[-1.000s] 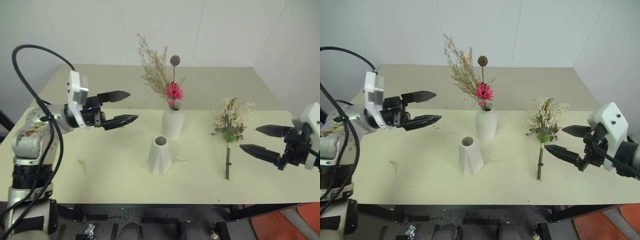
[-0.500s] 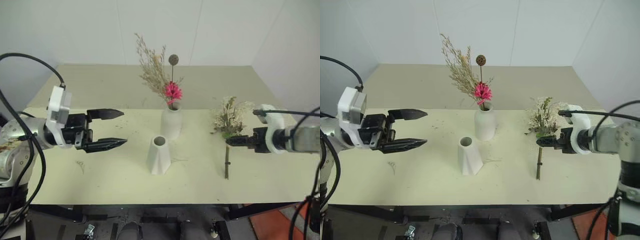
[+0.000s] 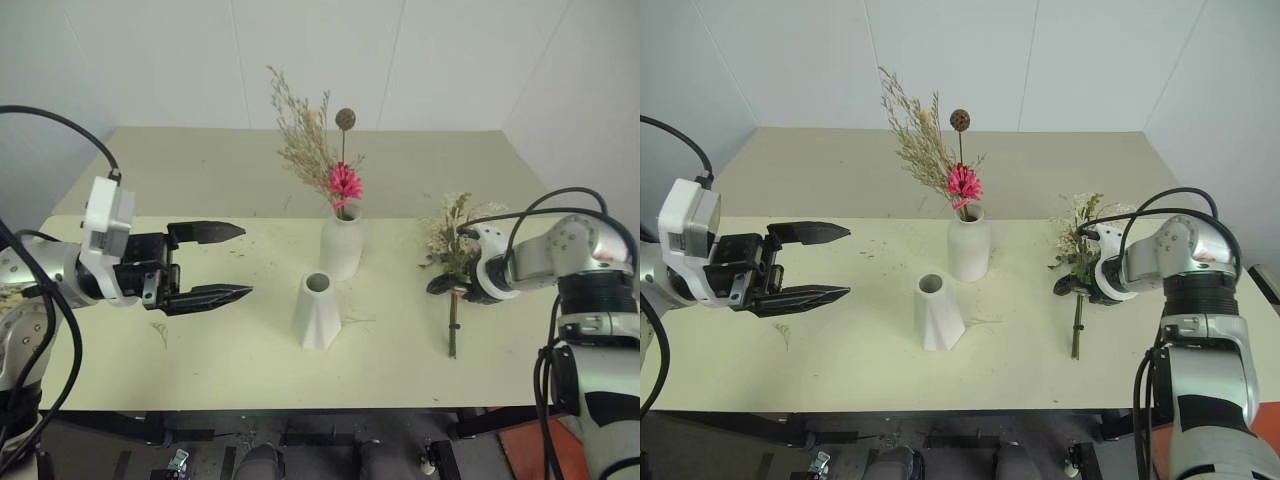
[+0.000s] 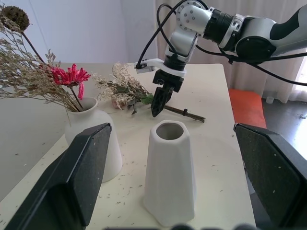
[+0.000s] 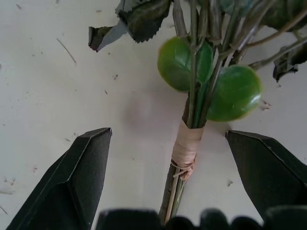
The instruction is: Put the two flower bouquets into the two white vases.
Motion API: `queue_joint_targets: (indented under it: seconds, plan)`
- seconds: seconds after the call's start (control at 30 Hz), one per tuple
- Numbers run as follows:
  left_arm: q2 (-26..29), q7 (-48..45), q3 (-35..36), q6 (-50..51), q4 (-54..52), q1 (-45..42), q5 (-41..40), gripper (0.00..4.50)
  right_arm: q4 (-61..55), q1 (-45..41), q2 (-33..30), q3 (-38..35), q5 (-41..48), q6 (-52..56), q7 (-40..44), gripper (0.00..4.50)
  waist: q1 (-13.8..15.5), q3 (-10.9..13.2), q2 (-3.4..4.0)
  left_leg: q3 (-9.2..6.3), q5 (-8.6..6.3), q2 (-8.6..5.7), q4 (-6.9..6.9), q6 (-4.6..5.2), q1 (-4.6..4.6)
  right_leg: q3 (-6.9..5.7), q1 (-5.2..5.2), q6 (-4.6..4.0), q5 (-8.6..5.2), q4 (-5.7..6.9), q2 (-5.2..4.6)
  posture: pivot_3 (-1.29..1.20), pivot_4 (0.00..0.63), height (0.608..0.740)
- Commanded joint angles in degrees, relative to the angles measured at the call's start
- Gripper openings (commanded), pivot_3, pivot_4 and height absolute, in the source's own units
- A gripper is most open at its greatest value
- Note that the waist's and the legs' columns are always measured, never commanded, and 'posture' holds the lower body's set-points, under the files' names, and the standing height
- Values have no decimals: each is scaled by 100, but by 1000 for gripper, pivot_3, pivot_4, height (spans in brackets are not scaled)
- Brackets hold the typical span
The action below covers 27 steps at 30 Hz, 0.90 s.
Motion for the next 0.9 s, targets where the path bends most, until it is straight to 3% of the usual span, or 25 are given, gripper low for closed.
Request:
queue_joint_targets:
  seconds: [0.03, 0.33, 0.47, 0.53, 0.7, 0.83, 0.9]
  plan:
    - [84, 67, 172, -58, -182, 6, -82, 4500, 146, -111, 52, 94, -391, -238, 268, 3538, -5, 0, 0, 0, 0, 0, 0, 0, 1, 0, 1, 0, 0, 0, 0, 0, 150, 740]
    - [50, 82, 95, -180, -105, -21, -30, 4500, -38, -29, 55, -125, -860, -361, 730, 343, -78, 0, 0, 0, 0, 2, -3, 0, 3, 1, -1, -1, 1, 2, 3, 0, 150, 740]
    - [41, 52, 22, -236, -30, -90, -15, 4500, -568, 181, -7, -561, -896, -259, 785, 219, -78, 0, 1, 0, 0, 2, -3, 0, 1, 1, -2, -1, 1, 0, 2, 0, 150, 740]
    - [27, 36, -44, -262, 60, -161, 22, 4500, -1136, 441, 55, -1164, -877, -516, 673, 219, -56, 0, 1, 0, 0, 2, -3, 0, 0, 1, -3, -1, 0, 1, 2, 0, 150, 740]
    - [17, -101, -233, -310, 410, -418, 139, 4500, -3882, 1887, 160, -2205, -514, -1969, 1151, 219, 53, 0, 1, -3, 0, 2, -5, 0, -6, -5, -5, 1, 0, -3, 1, 0, 150, 740]
    - [10, -288, -387, -307, 730, -619, 229, 4500, -5200, 2732, 368, -2514, -388, -3341, 1642, 219, 15, 0, 2, -2, 0, 2, -5, 0, 0, -4, -1, 2, 0, -1, 1, 0, 150, 740]
    - [12, -402, -480, -334, 861, -704, 297, 4500, -5401, 2837, 432, -2687, 118, -3618, 2201, 219, -26, 0, 2, 1, 0, 2, -5, 0, 7, 1, 0, 1, 1, 4, 2, 0, 150, 740]
